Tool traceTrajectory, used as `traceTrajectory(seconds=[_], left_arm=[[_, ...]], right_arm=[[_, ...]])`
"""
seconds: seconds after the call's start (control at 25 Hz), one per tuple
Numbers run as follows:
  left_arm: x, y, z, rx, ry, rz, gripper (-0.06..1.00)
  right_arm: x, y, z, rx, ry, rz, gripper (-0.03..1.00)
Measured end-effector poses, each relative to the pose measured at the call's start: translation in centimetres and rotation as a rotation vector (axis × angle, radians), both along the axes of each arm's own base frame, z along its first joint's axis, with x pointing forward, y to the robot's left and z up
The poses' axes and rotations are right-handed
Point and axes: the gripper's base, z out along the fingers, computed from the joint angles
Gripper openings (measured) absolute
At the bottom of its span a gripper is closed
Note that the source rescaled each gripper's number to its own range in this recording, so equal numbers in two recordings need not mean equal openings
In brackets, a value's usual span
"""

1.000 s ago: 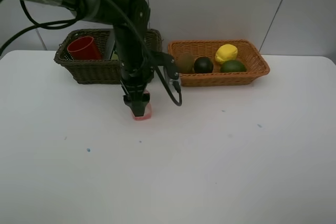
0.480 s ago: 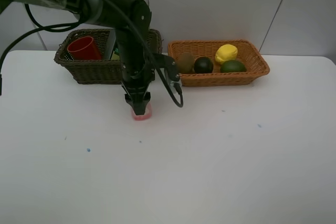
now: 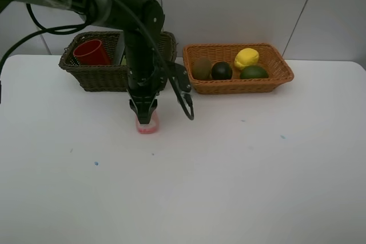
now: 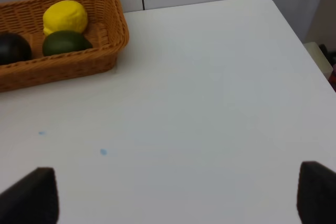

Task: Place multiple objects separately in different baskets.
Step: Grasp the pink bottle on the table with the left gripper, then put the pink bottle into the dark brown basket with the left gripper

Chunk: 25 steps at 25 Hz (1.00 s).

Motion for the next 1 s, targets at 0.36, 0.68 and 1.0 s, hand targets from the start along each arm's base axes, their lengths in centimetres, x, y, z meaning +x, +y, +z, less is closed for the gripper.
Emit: traceTrajectory(seconds=[0.36, 0.68, 1.0], left_arm=[[-0.5, 0.5, 6.3, -0.07, -0.125, -0.005, 0.39], [-1.1, 2.0, 13.1, -0.12, -0.214, 0.124, 0.39], [1.3, 2.2, 20.9, -0.298, -0.431, 0.43, 0.39]], right_arm=[[0.0, 0.0, 0.0, 0.0, 0.0, 0.0, 0.99], [0.0, 0.0, 0.0, 0.0, 0.0, 0.0, 0.99], [0.0, 0.0, 0.0, 0.0, 0.0, 0.0, 0.99]])
